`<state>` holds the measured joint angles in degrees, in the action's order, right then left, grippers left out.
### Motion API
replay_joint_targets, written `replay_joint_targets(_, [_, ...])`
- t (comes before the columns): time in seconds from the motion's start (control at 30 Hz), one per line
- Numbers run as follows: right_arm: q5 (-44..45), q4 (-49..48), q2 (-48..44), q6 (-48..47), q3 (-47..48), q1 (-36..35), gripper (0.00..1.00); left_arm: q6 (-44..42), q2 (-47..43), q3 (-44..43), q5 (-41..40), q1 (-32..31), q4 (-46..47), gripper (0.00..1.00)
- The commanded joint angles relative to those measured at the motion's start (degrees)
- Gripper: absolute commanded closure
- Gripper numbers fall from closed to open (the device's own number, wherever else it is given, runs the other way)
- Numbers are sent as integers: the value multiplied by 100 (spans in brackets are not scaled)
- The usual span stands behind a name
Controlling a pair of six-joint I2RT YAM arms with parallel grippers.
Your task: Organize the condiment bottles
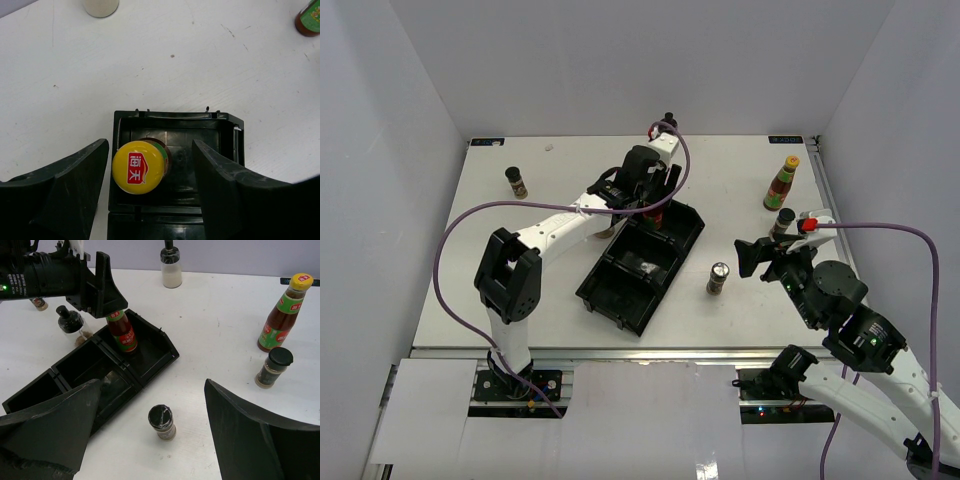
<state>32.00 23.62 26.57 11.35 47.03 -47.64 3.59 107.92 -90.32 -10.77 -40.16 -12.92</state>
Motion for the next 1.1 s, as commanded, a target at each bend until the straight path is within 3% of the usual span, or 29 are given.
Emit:
replay_joint_targets(0.0, [176,-204,25,-30,165,-3,10,61,-437,-16,-43,-27,94,19])
replay_joint_targets(0.13, [306,-71,333,81,412,-9,10,159,-668,-234,56,-27,-212,15])
replay_joint_targets(0.4, [608,442,2186,183,1846,17,10,285,-1182,-1096,151,-27,-1300,9])
replay_joint_targets(0.57, [372,438,3211,125,2673,1019,10,669,-1691,-1202,-30,-18,-2209,8])
replay_joint_targets(0.67, [-559,416,3710,104,3072,2096,10,1069,-2172,-756,-56,-18,-2580,8])
replay_joint_targets(0.83, [-972,351,4399,159,3217,3411,10,1660,-3507,955,171,-16,-2462,8])
replay_joint_targets(0.97, [-1526,-383,4510,444,2598,4227,9,1809,-4498,2155,748,-9,-2080,8])
replay_joint_targets(1.07, [-1871,-1005,4672,561,2154,4590,7,1843,-4946,2589,728,-9,-2021,8])
